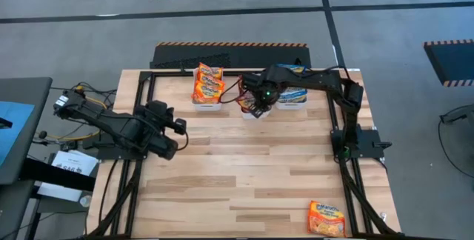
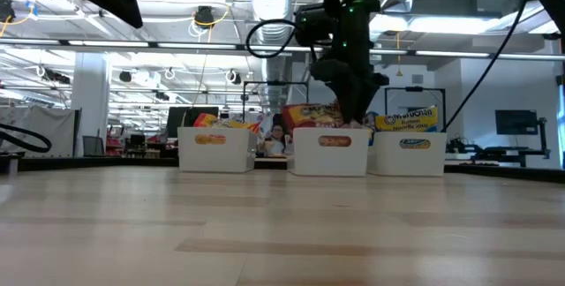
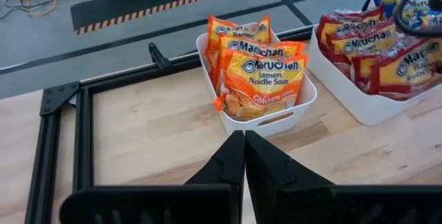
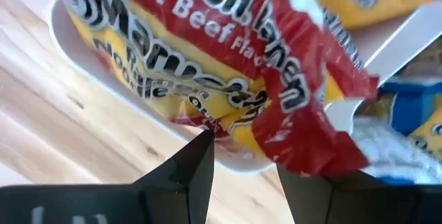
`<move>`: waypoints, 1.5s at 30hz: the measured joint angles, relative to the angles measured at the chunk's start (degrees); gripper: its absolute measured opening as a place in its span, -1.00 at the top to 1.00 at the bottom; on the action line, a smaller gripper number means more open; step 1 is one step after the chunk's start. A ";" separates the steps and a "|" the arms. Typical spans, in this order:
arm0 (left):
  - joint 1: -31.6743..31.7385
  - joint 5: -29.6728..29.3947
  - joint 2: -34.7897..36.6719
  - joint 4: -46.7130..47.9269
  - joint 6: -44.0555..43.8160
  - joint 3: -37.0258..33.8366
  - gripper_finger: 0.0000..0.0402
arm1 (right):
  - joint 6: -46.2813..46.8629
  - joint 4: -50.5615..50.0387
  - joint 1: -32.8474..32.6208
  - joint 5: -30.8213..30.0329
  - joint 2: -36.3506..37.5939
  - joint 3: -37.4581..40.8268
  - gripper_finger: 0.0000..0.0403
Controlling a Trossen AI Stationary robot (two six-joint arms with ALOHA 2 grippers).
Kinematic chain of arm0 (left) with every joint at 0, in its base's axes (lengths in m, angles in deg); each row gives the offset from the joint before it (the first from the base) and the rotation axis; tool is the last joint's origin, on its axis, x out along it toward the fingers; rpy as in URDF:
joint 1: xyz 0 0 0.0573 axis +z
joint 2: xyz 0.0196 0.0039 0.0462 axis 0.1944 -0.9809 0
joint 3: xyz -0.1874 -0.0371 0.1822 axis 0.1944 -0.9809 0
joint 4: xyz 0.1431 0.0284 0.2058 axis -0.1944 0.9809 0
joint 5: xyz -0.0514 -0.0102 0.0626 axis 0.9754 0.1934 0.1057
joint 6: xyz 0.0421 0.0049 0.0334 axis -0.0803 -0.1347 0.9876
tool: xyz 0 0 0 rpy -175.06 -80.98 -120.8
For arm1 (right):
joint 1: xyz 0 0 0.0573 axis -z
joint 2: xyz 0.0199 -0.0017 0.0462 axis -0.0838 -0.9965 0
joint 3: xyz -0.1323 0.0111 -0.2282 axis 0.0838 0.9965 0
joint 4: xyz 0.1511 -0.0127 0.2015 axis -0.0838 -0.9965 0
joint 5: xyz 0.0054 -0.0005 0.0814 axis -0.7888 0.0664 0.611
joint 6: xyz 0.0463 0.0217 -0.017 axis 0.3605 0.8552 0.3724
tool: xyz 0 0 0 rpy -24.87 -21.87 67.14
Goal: Sort Maruchan noodles
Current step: Put the red noodle pack into the middle white bin, then adjust the middle white bin
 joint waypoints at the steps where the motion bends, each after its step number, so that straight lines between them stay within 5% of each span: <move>1: 0.22 0.03 0.00 0.00 0.00 0.00 1.00 | 0.00 -0.99 -0.01 0.00 -0.02 -0.12 0.13; 15: 2.42 0.06 0.00 -0.02 0.00 0.00 1.00 | 0.47 -9.44 -3.39 -0.57 2.79 -0.38 0.13; 29: 2.42 1.97 0.02 -0.22 1.21 0.00 1.00 | 0.42 4.28 -7.55 6.29 0.02 0.06 0.13; 45: 2.80 1.74 0.02 -0.22 2.69 0.00 1.00 | 0.44 13.78 -0.75 5.77 -1.14 3.13 0.13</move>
